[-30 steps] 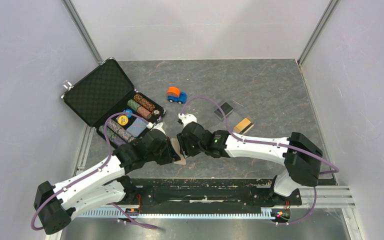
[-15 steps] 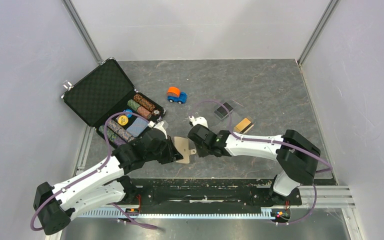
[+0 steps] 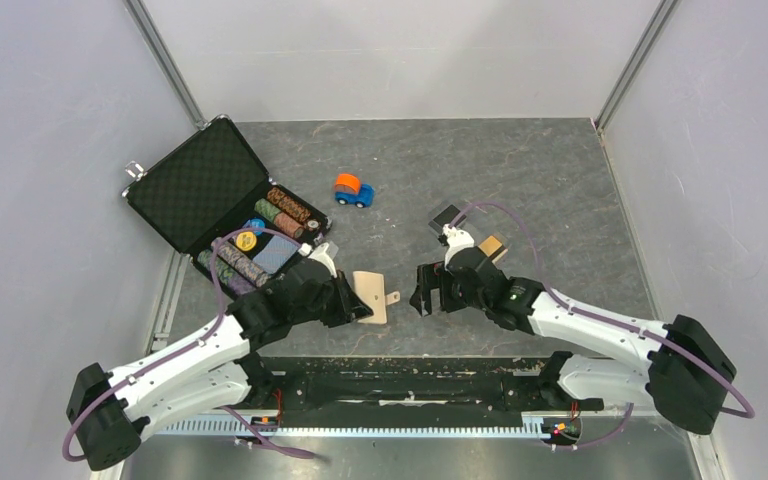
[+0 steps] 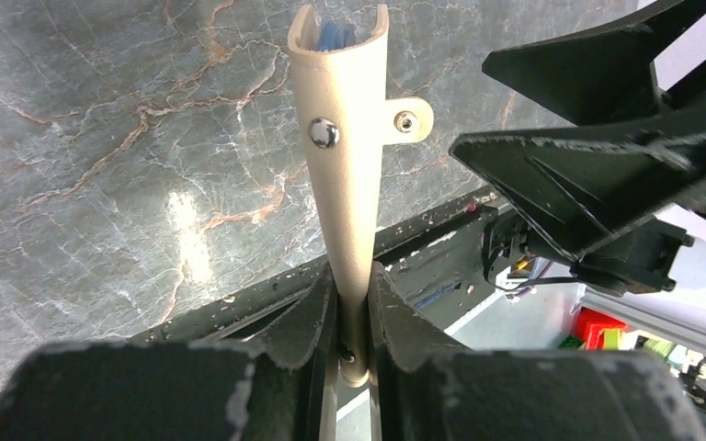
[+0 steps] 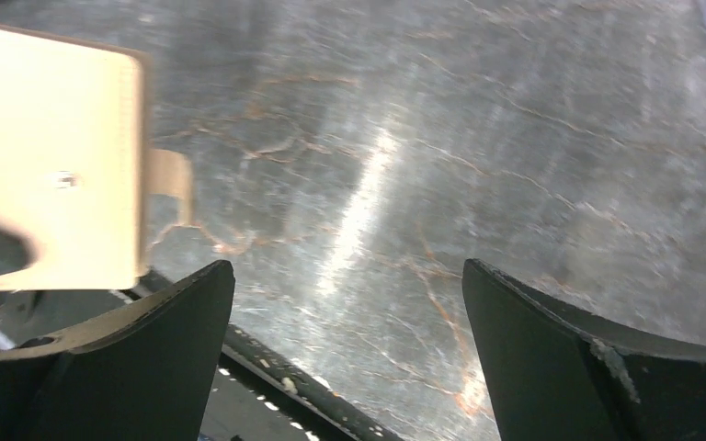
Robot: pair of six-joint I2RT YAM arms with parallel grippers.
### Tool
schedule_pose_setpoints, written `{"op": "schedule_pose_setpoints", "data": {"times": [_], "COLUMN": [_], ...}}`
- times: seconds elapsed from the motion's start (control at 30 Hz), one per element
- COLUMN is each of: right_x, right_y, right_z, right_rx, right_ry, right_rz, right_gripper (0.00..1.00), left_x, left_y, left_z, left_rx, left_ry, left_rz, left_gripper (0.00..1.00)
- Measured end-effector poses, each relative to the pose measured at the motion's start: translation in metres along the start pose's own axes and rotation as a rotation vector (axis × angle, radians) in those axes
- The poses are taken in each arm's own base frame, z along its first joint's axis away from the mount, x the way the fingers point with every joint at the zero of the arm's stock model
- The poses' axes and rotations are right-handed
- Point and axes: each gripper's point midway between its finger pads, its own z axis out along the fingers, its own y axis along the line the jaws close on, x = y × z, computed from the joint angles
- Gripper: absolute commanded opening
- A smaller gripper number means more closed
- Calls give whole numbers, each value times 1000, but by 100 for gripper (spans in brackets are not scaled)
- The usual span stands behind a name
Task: Put the credit cards into the card holder
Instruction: Open the card holder.
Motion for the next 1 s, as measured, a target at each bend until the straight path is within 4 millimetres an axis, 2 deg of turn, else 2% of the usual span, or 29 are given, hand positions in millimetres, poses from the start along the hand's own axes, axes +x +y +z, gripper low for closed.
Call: {"op": "schedule_pose_setpoints", "data": {"times": [0.1, 0.17, 0.3, 0.4, 0.53, 0.7, 0.8, 0.9, 1.0], "right_x": [-10, -12, -11, -7, -1, -4, -6, -9, -17], "right_y": [19, 30, 45, 45, 42, 46, 50, 55, 60], "right_z": [-3, -2, 1, 7, 13, 13, 12, 9, 2], "right_rx": [-97, -154, -238, -238, -222, -237, -258, -283, -307], "right_ry": [-40, -46, -41, -21, 4, -4, -12, -21, -51], "right_rz": [3, 5, 10, 12, 12, 12, 11, 9, 9], "right_gripper": [98, 94, 65, 58, 55, 54, 57, 65, 67], "left_x": [2, 2, 0, -1, -2, 2, 3, 4, 3], "left_y": [-1, -5, -14, -19, -25, -23, -20, -19, -19], "left_z": [3, 3, 3, 2, 1, 1, 2, 1, 0], "left_rx": [16, 40, 77, 100, 128, 136, 131, 129, 129], "left_ry": [3, 6, 1, -1, -7, 7, 9, 7, 0], "left_rz": [-10, -15, -19, -18, -15, -14, -14, -15, -16], "left_gripper": [2, 2, 2, 2, 2, 2, 2, 2, 2]}}
